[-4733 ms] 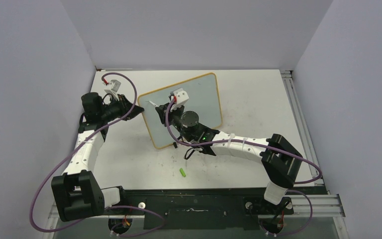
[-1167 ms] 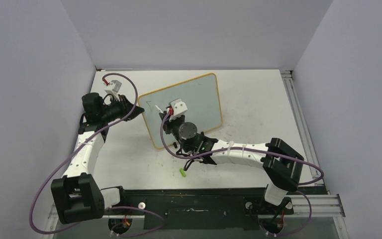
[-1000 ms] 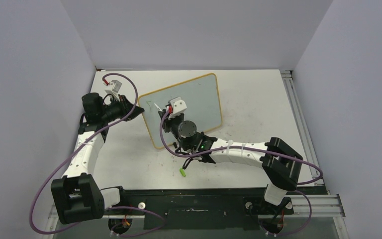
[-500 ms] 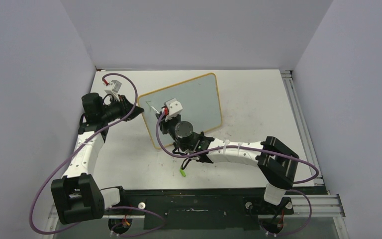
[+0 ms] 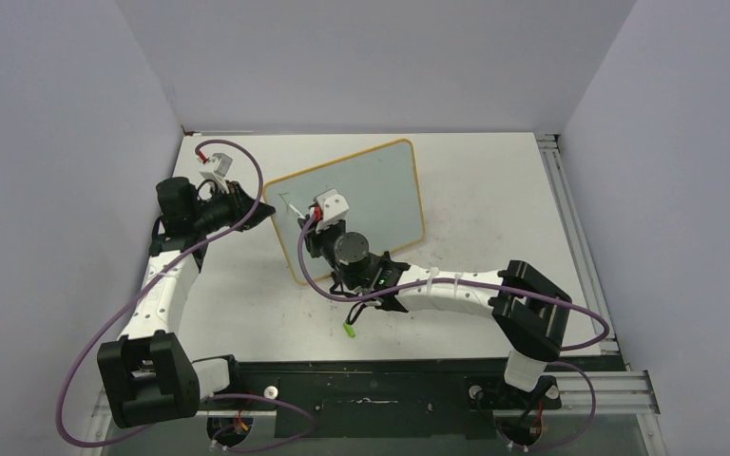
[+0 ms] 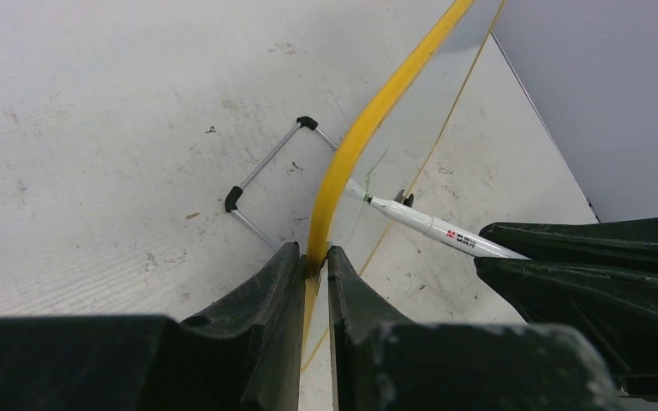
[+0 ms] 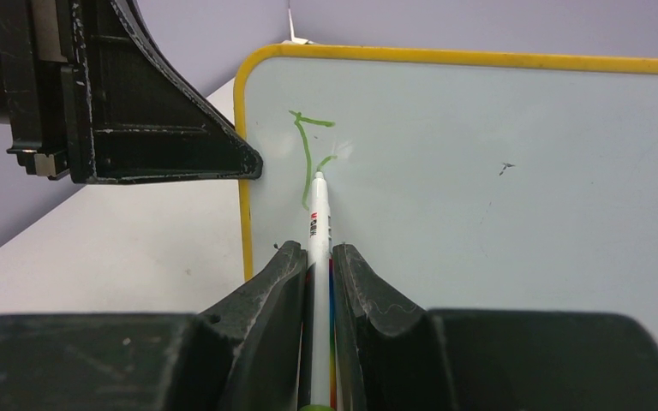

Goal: Write a sentence on the whiteboard

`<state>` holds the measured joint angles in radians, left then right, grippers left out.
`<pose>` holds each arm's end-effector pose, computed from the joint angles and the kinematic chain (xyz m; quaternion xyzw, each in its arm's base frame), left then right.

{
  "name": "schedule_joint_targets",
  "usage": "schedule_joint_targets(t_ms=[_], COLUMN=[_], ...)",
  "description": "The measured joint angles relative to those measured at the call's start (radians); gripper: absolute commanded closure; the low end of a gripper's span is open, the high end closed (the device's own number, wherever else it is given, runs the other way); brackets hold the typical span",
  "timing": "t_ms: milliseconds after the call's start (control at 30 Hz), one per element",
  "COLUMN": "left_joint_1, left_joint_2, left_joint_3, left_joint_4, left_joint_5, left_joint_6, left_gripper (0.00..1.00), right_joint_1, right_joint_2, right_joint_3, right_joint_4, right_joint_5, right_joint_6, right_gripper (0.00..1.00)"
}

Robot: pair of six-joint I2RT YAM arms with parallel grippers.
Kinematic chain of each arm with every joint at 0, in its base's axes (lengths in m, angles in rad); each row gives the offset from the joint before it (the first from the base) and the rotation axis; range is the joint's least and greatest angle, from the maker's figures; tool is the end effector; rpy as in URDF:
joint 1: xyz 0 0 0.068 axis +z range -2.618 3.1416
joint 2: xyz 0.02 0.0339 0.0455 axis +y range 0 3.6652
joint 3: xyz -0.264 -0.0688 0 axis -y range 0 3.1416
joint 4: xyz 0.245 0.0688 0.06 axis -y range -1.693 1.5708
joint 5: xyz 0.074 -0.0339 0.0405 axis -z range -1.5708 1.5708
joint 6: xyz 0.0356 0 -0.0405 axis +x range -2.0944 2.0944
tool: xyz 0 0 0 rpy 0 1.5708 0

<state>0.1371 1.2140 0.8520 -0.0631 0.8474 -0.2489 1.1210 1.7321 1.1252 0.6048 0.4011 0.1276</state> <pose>0.2682 0.0101 0.2900 0.0718 0.7946 -0.3726 0.4740 0.1884 0.3584 0.2834 -0.2068 0.6769 0.2902 0.6441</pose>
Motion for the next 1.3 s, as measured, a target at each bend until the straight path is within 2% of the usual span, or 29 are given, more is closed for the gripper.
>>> schedule_joint_targets(t_ms=[1300], left_joint_1=[0.000], left_joint_2=[0.000], left_joint_3=[0.000], left_joint_4=[0.000], left_joint_5=[-0.007], left_joint_6=[0.007], left_gripper=[1.00], right_joint_1=[0.005], right_joint_2=[-0.002], right_joint_3=[-0.016], right_joint_4=[0.008], right_joint_5=[0.040], right_joint_6=[-0.016], right_gripper=[0.95])
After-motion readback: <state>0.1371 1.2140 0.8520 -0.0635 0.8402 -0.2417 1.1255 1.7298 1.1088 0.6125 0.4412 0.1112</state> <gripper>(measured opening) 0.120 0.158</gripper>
